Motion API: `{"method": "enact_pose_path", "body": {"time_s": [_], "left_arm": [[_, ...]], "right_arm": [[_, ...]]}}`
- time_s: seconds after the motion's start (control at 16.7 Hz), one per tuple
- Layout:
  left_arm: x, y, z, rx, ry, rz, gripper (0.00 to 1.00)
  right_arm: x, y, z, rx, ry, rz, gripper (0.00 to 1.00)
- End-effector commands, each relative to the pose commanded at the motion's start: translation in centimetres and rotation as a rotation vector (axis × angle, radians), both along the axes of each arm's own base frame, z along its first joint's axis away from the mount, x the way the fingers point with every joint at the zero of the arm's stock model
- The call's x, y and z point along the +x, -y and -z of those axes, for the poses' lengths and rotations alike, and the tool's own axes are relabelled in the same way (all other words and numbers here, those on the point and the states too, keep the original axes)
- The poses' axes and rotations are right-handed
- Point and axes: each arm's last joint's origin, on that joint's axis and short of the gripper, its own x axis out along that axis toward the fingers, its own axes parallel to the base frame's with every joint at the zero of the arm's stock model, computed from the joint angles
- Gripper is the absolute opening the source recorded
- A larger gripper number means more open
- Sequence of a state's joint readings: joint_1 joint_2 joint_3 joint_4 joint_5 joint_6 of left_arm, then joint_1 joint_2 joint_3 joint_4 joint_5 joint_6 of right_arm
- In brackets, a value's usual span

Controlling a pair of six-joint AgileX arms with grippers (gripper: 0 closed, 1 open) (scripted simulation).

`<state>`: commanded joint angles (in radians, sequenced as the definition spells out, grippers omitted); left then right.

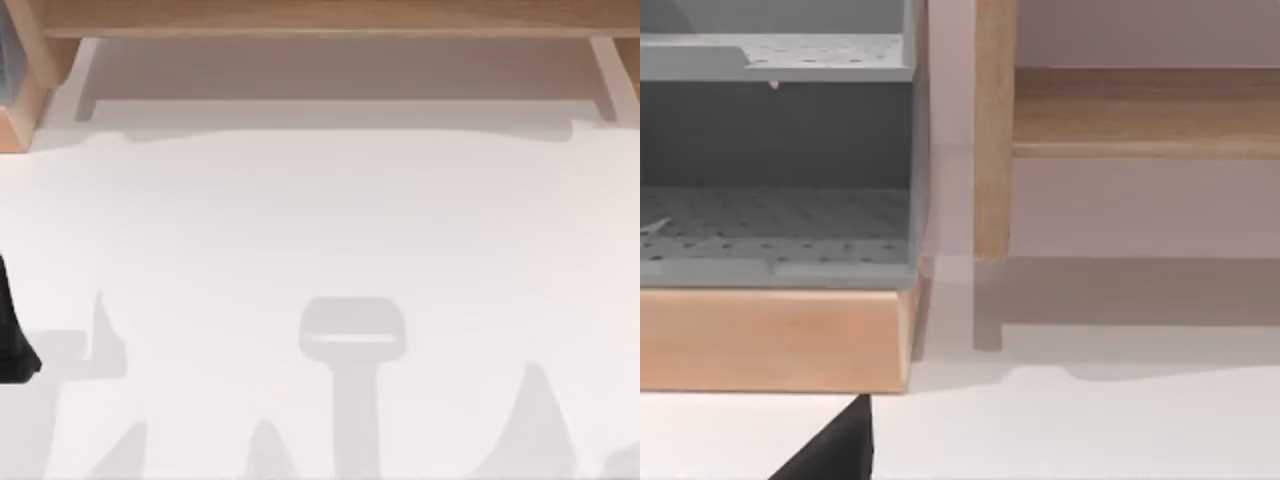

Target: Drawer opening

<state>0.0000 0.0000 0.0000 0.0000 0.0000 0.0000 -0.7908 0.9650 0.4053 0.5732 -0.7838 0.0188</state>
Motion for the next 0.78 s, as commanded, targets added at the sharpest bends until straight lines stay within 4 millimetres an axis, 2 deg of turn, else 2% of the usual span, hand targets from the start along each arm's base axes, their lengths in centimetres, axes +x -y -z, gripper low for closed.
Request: {"method": "enact_pose_path", "body": {"time_s": [0.24,0.42,0.6,0.78], "left_arm": [[0.0,0.0,0.0,0.000,0.000,0.000,1.00],[0.0,0.0,0.0,0.000,0.000,0.000,1.00],[0.0,0.0,0.0,0.000,0.000,0.000,1.00],[0.0,0.0,0.0,0.000,0.000,0.000,1.00]], "right_arm": [[0.0,-0.1,0.1,0.001,-0.002,-0.001,1.00],[1.0,0.7,-0.4,-0.076,0.009,0.006,1.00],[3.5,2.5,-0.7,-0.243,0.015,0.015,1.00],[7.6,4.7,0.5,-0.489,0.003,0.018,1.00]]}}
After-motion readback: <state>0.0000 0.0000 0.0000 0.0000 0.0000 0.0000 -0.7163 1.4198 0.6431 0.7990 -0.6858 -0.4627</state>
